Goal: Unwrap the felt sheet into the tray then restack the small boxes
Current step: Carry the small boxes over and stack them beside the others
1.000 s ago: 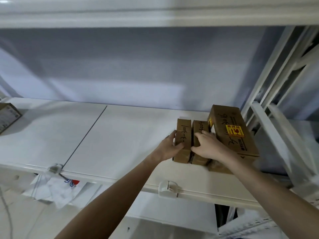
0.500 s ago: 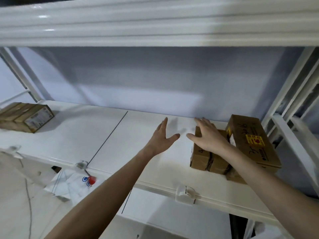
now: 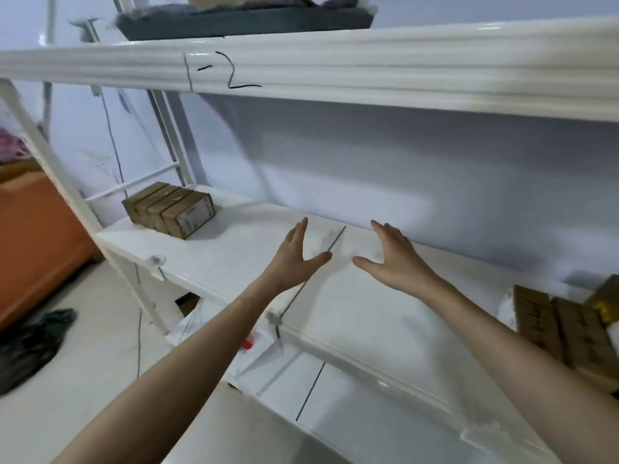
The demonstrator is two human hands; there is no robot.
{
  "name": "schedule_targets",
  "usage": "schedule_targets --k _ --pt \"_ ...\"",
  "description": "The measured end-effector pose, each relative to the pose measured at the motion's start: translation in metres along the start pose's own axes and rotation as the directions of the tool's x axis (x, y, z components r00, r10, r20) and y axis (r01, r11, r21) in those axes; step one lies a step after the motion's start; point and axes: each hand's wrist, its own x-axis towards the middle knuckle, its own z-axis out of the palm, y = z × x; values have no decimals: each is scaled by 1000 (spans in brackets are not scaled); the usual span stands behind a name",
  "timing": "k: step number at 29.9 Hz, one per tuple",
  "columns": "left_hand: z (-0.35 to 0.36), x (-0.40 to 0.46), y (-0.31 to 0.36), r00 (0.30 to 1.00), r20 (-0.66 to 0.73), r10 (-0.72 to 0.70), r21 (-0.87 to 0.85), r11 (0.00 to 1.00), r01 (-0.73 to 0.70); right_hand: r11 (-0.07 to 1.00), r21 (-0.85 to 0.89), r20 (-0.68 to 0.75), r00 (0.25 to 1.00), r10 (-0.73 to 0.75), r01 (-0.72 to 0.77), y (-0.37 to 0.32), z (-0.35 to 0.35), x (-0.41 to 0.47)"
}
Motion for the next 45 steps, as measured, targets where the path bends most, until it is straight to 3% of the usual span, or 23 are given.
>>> schedule_targets --k 12,21,26,31,39,45 --pt "-150 6 -140 995 -76 -66 80 994 72 997 24 20 997 -72 72 -144 101 81" --pt "-234 -4 -245 960 -164 -226 -21 974 225 984 77 155 973 -169 159 -246 188 140" --pt "-255 12 -287 939 -175 -296 -50 955 292 975 124 188 960 -208 187 -271 227 181" --pt "-267 55 -325 932 -173 -320 -58 947 314 971 209 224 961 -162 115 -281 261 231" --pt "-289 156 -358 957 -14 -289 63 955 289 971 239 287 956 -62 -9 -292 288 322" --pt "-295 211 -379 955 9 -296 149 945 292 980 191 309 951 -1 -61 -301 304 361"
